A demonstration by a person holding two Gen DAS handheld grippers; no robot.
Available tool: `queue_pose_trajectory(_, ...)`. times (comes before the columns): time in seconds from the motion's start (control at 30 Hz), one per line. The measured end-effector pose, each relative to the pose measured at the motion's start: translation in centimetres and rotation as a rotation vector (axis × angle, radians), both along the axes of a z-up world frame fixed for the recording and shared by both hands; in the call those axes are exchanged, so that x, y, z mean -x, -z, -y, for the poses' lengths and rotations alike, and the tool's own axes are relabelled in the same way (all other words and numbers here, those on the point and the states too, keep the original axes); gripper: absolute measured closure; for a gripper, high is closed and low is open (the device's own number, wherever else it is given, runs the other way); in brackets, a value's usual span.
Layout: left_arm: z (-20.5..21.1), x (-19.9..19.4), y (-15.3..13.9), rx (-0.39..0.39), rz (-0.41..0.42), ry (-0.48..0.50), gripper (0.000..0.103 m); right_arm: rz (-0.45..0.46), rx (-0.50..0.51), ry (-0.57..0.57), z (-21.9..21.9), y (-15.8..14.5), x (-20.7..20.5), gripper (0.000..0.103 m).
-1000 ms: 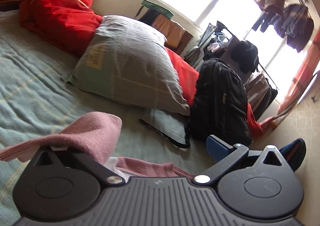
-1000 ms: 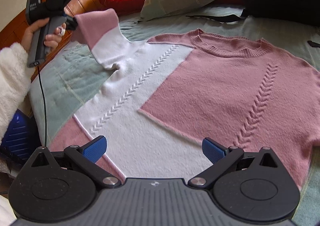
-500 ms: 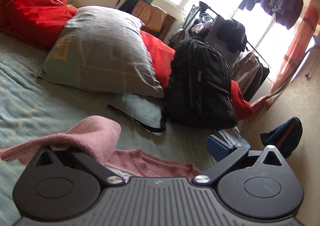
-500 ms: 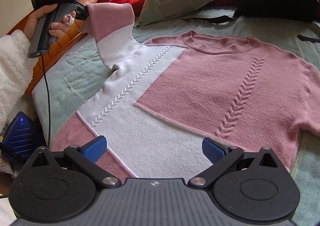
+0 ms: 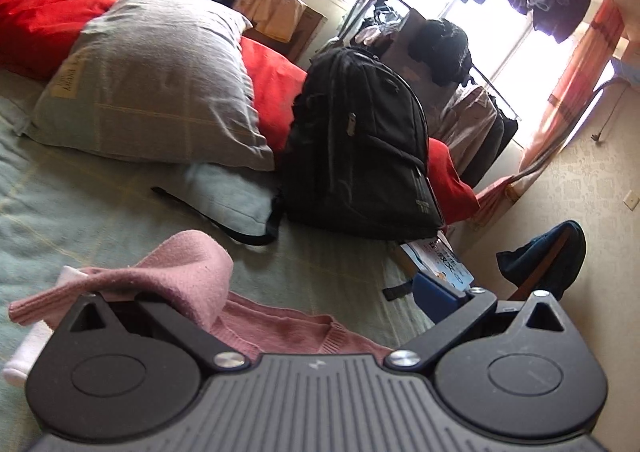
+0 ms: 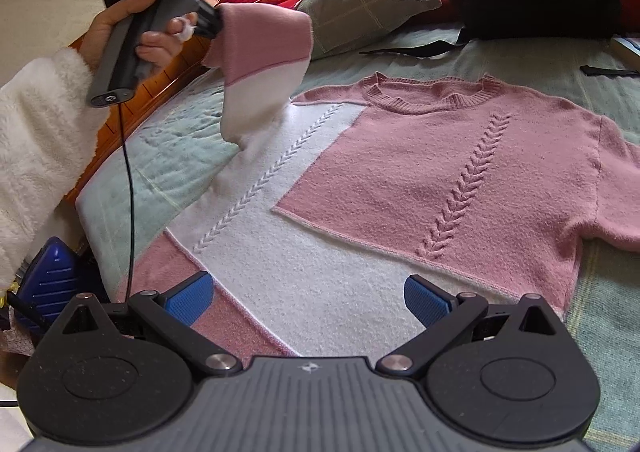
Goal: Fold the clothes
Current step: 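Carry the held sleeve across the sweater body with the left gripper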
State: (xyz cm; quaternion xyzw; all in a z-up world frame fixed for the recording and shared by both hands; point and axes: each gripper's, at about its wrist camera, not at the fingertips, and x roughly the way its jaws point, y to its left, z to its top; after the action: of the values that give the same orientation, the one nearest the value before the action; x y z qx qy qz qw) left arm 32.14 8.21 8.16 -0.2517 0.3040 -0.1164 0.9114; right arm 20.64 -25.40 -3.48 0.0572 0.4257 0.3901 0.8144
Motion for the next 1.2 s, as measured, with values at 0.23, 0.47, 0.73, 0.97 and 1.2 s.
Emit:
queue_pose_trajectory(0.23,2.2,-0.2,2.0,-0.043,-0.04,0.047,0.001,0.002,-0.01,0.006,0.4,0.0,-0.1,0.0)
queue_pose_trajectory(0.47,4.0,0.0,5.5,-0.058,-0.082,0.088,0.001,-0.011,0.0,0.015,0.5,0.6,-0.5,0.0)
queue_pose_trajectory(0.73,6.3,0.1,11.2,-0.045,-0.152,0.142,0.001,-0.025,0.014,0.043,1.3,1.0,-0.6,0.0)
queue_pose_trajectory(0.97,6.7,2.1,14.2,-0.007,-0.182,0.186,0.001,-0.028,0.014,0.061,1.5,1.1,-0.5,0.0)
queue_pose_trajectory(1.2,3.7,4.4,14.1,0.106,-0.149,0.155,0.001,-0.045,0.012,0.082,1.7,1.6,-1.2,0.0)
